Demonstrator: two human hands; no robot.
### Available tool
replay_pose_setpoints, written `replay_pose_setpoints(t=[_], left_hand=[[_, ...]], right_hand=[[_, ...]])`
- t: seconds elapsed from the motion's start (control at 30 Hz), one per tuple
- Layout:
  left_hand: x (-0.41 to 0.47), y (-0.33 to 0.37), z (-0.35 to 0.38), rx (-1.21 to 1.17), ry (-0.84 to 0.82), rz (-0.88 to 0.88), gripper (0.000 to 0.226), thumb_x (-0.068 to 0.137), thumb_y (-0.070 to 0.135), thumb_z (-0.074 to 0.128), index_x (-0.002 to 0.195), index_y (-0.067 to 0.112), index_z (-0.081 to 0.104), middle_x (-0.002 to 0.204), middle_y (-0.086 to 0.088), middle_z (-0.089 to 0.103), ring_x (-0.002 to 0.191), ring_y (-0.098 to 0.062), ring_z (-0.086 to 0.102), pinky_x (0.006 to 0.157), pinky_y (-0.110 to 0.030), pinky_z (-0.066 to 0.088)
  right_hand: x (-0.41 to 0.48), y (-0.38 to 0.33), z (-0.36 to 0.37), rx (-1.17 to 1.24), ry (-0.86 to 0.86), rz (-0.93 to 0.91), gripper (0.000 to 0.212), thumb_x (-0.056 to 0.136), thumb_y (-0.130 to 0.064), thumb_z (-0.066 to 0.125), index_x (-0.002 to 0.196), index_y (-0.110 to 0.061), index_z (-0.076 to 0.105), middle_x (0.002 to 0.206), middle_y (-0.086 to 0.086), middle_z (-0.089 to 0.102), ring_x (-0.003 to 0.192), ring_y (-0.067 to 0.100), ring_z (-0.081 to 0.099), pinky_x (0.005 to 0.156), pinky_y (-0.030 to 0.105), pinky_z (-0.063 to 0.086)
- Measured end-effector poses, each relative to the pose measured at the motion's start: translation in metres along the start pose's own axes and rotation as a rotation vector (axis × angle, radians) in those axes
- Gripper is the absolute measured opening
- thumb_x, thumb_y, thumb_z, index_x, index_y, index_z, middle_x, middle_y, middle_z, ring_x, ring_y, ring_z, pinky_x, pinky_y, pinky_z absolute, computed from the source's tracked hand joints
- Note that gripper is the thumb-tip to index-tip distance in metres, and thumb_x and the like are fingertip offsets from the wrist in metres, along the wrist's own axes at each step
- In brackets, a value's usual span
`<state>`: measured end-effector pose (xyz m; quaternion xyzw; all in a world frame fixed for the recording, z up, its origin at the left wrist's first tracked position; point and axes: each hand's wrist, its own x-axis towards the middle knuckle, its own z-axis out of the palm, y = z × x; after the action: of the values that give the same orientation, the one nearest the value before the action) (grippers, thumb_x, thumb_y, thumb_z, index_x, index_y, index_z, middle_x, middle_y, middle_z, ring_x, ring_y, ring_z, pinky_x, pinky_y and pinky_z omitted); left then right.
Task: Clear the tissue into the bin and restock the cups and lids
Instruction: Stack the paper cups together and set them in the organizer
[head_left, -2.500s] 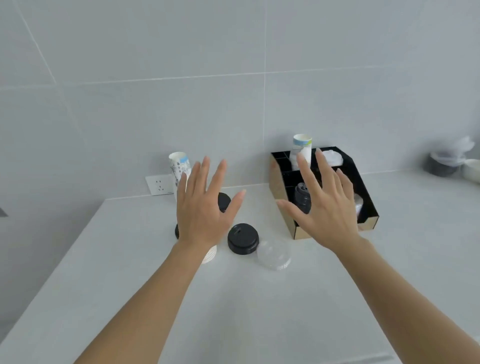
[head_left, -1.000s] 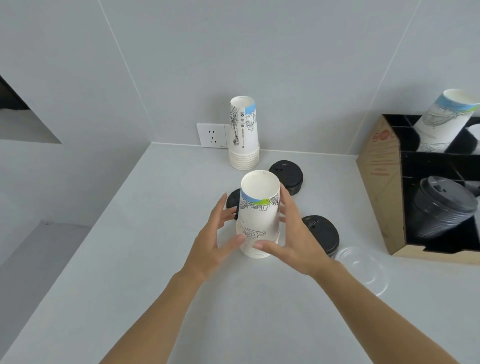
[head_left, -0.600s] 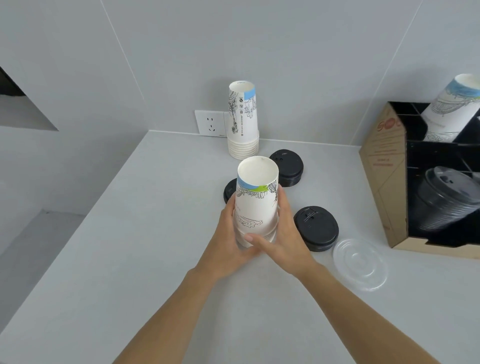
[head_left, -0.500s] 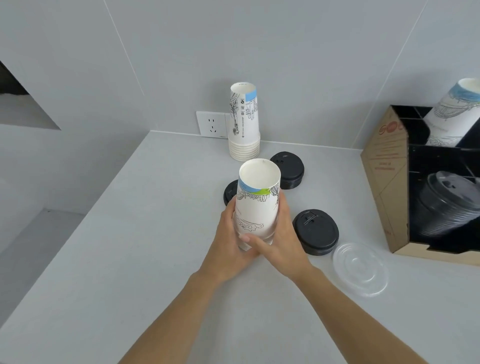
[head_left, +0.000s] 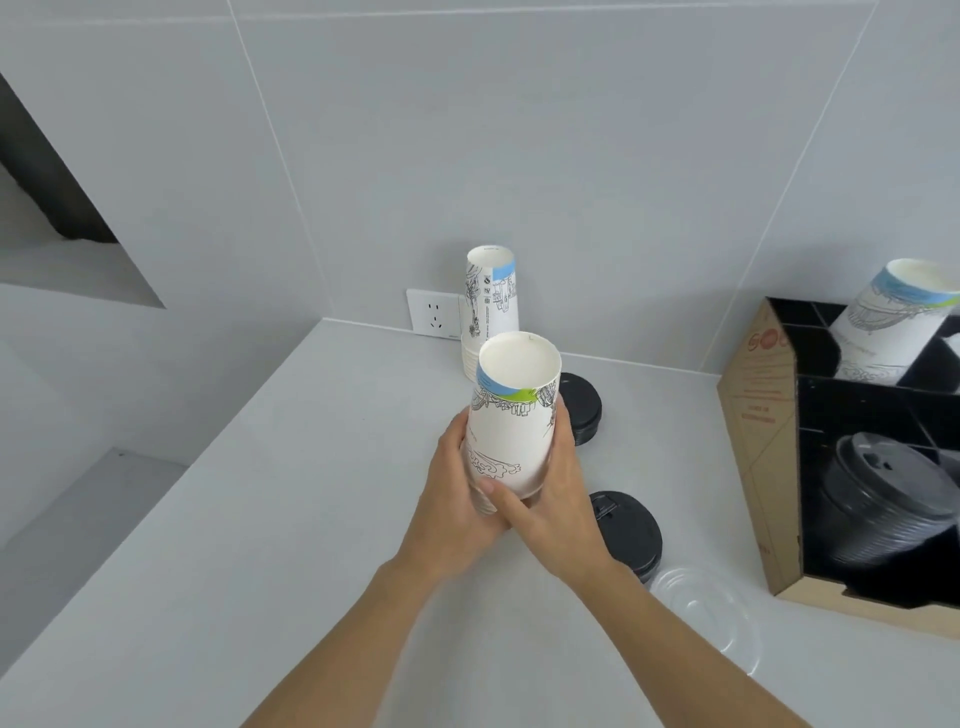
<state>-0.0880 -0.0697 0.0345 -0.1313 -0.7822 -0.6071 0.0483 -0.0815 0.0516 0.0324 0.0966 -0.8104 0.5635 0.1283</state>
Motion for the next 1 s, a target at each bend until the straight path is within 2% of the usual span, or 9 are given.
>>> replay_pose_setpoints(t=[0.07,0.13,0.2,0.27,0.37,0.5,0.63,0.83,1.0], left_hand=[[0.015,0.011,-0.003,0.016,0.018,0.020,0.092,0.058,0.034,0.082,0.124,0.059,0.024,0.133,0.028,0.042,0.128,-0.010,0.045,0.098,-0.041,0.047],[0.032,0.023,-0.005,0.026,0.023,0.060,0.092,0.060,0.034,0.081,0.128,0.055,0.023,0.136,0.023,0.042,0.129,-0.014,0.045,0.097,-0.047,0.047],[0.048,0.041,-0.005,0.041,0.038,0.105,0.090,0.061,0.032,0.080,0.126,0.057,0.024,0.134,0.027,0.043,0.127,-0.011,0.046,0.096,-0.046,0.048],[0.066,0.057,-0.007,0.050,0.052,0.159,0.090,0.063,0.028,0.081,0.126,0.057,0.025,0.132,0.028,0.044,0.125,-0.009,0.047,0.095,-0.044,0.049],[0.093,0.079,-0.012,0.064,0.060,0.221,0.094,0.062,0.026,0.083,0.132,0.046,0.025,0.136,0.018,0.044,0.126,-0.013,0.047,0.094,-0.046,0.049],[0.129,0.102,-0.023,0.056,0.050,0.305,0.093,0.064,0.018,0.082,0.132,0.042,0.024,0.135,0.013,0.043,0.126,-0.011,0.046,0.095,-0.044,0.049],[0.166,0.116,-0.038,0.053,0.063,0.344,0.089,0.061,0.026,0.080,0.123,0.054,0.022,0.132,0.012,0.044,0.123,-0.008,0.048,0.093,-0.040,0.051],[0.209,0.093,-0.056,0.047,0.074,0.312,0.089,0.060,0.033,0.079,0.128,0.041,0.023,0.133,0.001,0.045,0.120,-0.014,0.052,0.091,-0.045,0.052],[0.229,0.066,-0.060,0.025,0.069,0.278,0.085,0.060,0.034,0.078,0.122,0.051,0.023,0.133,0.003,0.045,0.122,-0.011,0.050,0.094,-0.038,0.050]], right_hand=[[0.016,-0.011,-0.009,-0.017,0.003,-0.031,0.093,0.071,-0.053,0.067,0.137,-0.058,0.002,0.141,-0.034,0.027,0.133,0.000,0.030,0.107,0.031,0.035],[0.034,-0.019,-0.019,-0.029,0.014,-0.059,0.097,0.072,-0.053,0.067,0.145,-0.040,0.005,0.147,-0.016,0.032,0.135,0.011,0.033,0.106,0.042,0.039],[0.052,-0.029,-0.029,-0.051,0.025,-0.105,0.098,0.073,-0.054,0.066,0.147,-0.033,0.005,0.149,-0.008,0.032,0.135,0.016,0.034,0.104,0.047,0.040],[0.070,-0.042,-0.039,-0.073,0.037,-0.152,0.099,0.073,-0.056,0.064,0.147,-0.033,0.003,0.150,-0.007,0.030,0.136,0.017,0.033,0.104,0.047,0.040],[0.099,-0.060,-0.051,-0.071,0.056,-0.199,0.099,0.073,-0.055,0.064,0.147,-0.033,0.002,0.151,-0.008,0.027,0.136,0.016,0.033,0.105,0.047,0.039],[0.138,-0.080,-0.060,-0.092,0.083,-0.250,0.099,0.071,-0.056,0.063,0.144,-0.040,-0.002,0.154,-0.007,0.023,0.138,0.015,0.030,0.106,0.048,0.038],[0.179,-0.096,-0.059,-0.111,0.096,-0.270,0.100,0.069,-0.060,0.061,0.144,-0.042,-0.003,0.151,-0.002,0.027,0.137,0.019,0.032,0.105,0.050,0.038],[0.228,-0.087,-0.040,-0.155,0.050,-0.249,0.105,0.068,-0.066,0.057,0.147,-0.034,-0.003,0.145,0.004,0.034,0.133,0.022,0.034,0.104,0.050,0.038],[0.247,-0.064,-0.022,-0.156,0.025,-0.198,0.104,0.068,-0.067,0.058,0.147,-0.035,-0.002,0.144,0.001,0.034,0.132,0.022,0.035,0.104,0.051,0.038]])
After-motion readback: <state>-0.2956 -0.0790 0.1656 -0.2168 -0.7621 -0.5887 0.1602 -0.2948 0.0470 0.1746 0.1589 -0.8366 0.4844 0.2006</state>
